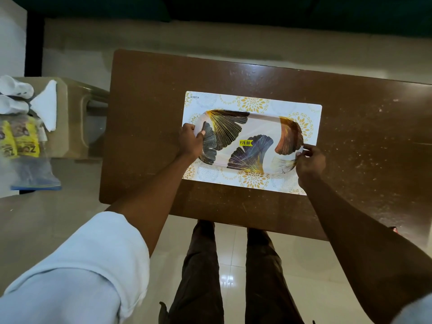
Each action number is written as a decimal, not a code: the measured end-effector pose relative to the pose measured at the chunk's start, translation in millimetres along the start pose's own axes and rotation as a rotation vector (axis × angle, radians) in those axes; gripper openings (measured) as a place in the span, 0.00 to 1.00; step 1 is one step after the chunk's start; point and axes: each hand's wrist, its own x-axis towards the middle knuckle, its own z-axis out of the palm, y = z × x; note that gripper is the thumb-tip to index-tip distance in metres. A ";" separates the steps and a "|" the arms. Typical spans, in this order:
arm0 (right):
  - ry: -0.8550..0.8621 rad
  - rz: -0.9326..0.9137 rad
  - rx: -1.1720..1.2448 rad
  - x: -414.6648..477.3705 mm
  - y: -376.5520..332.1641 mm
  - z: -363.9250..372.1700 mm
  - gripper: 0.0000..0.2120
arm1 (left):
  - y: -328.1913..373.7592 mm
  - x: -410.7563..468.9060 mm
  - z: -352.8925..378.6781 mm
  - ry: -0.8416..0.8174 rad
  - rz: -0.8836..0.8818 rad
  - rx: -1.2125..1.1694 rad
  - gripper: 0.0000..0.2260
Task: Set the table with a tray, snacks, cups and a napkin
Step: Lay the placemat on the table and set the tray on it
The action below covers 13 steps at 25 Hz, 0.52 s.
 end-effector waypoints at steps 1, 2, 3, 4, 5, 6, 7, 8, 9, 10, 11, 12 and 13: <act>0.002 0.002 -0.003 0.1 -0.2 -0.6 0.17 | 0.7 -0.5 0.0 -0.002 0.000 0.001 0.18; 0.003 0.007 -0.004 0.0 -0.5 -0.8 0.17 | 1.4 -1.0 -0.3 -0.003 -0.001 0.000 0.18; 0.001 0.010 -0.002 -0.3 -0.9 -0.7 0.17 | 2.0 -1.0 -1.1 -0.001 -0.005 -0.002 0.18; -0.003 0.012 -0.002 -0.8 -1.4 -0.4 0.18 | 2.6 -1.2 -2.0 0.001 -0.011 -0.004 0.18; -0.006 0.011 -0.002 -1.6 -1.9 -0.8 0.18 | 3.6 -2.0 -2.6 0.002 -0.016 -0.004 0.18; -0.007 0.009 -0.005 -2.3 -2.4 -1.5 0.18 | 4.8 -2.7 -3.1 0.000 -0.020 -0.001 0.18; -0.013 0.007 -0.007 -2.8 -3.2 -2.9 0.18 | 6.2 -3.8 -3.4 -0.005 -0.021 0.006 0.19; -0.025 0.006 -0.008 -3.4 -4.3 -4.7 0.19 | 7.6 -4.6 -4.1 -0.013 -0.021 0.021 0.19; -0.041 0.012 -0.005 -4.5 -6.1 -6.9 0.20 | 8.5 -5.6 -5.6 -0.027 -0.020 0.043 0.20; -0.057 0.021 0.001 -5.9 -8.0 -9.9 0.21 | 8.4 -6.4 -7.7 -0.044 -0.017 0.068 0.20; -0.068 0.031 -0.001 -7.4 -10.5 -13.8 0.22 | 7.8 -7.1 -10.6 -0.062 -0.016 0.089 0.21; -0.071 0.038 -0.014 -7.8 -12.7 -18.5 0.23 | 7.1 -7.5 -13.8 -0.081 -0.018 0.100 0.21; -0.069 0.037 -0.035 -7.9 -15.3 -23.7 0.24 | 6.9 -8.7 -17.6 -0.095 -0.024 0.101 0.22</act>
